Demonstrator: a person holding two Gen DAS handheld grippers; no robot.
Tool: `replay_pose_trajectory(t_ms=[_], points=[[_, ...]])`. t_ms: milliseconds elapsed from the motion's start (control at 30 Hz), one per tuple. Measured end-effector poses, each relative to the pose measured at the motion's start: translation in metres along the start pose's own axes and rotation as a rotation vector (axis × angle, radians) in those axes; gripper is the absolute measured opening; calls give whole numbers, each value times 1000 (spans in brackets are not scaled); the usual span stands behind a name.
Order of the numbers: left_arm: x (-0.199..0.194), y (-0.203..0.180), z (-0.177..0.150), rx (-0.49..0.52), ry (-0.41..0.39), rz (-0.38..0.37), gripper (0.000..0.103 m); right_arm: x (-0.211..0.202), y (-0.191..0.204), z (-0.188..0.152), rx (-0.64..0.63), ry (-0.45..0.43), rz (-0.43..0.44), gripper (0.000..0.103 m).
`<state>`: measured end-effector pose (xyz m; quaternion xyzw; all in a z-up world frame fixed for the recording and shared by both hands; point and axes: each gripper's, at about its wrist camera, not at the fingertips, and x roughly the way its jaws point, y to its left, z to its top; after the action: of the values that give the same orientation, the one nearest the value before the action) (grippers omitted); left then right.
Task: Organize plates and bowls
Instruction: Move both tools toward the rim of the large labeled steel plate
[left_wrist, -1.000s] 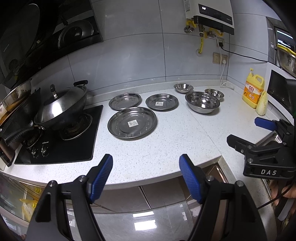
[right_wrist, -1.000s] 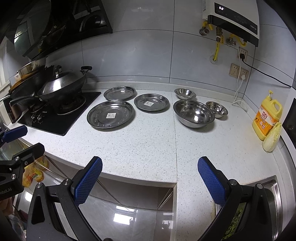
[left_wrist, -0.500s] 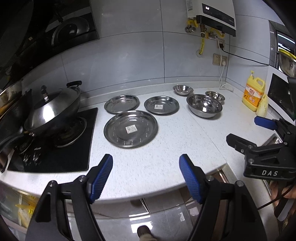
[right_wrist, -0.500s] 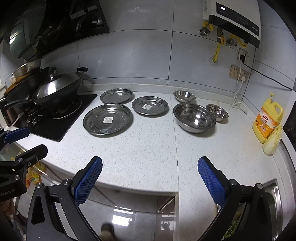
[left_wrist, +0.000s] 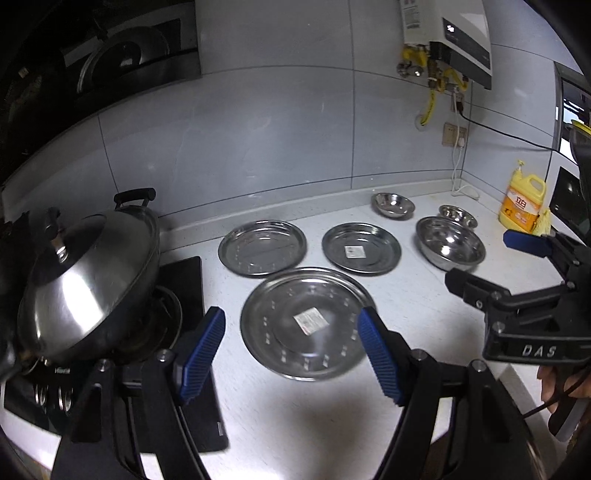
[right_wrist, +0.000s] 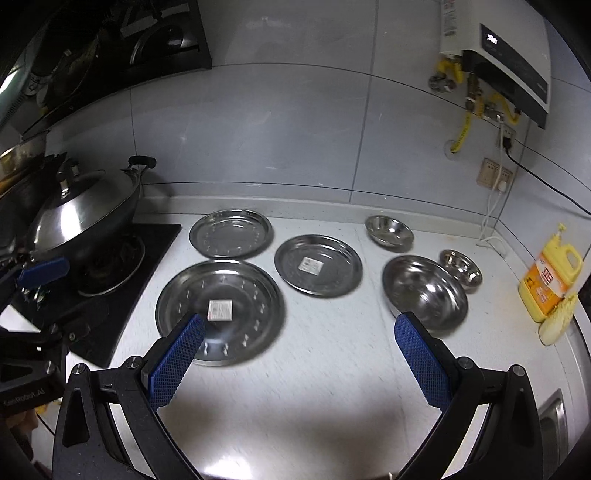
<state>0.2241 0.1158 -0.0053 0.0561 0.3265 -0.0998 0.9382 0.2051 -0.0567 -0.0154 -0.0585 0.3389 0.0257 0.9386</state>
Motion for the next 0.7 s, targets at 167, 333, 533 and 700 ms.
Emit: replay_pose_trajectory(t_ms=[167, 333, 533, 700], points=[[28, 20, 10, 10, 26, -28, 73, 29, 20, 11, 14, 41, -9, 102], [49, 26, 16, 14, 44, -49, 73, 50, 25, 19, 24, 70, -9, 102], [74, 26, 22, 0, 84, -47, 73, 74, 22, 25, 22, 110, 14, 102], [98, 26, 23, -23, 135, -28, 73, 99, 17, 24, 9, 154, 51, 102]])
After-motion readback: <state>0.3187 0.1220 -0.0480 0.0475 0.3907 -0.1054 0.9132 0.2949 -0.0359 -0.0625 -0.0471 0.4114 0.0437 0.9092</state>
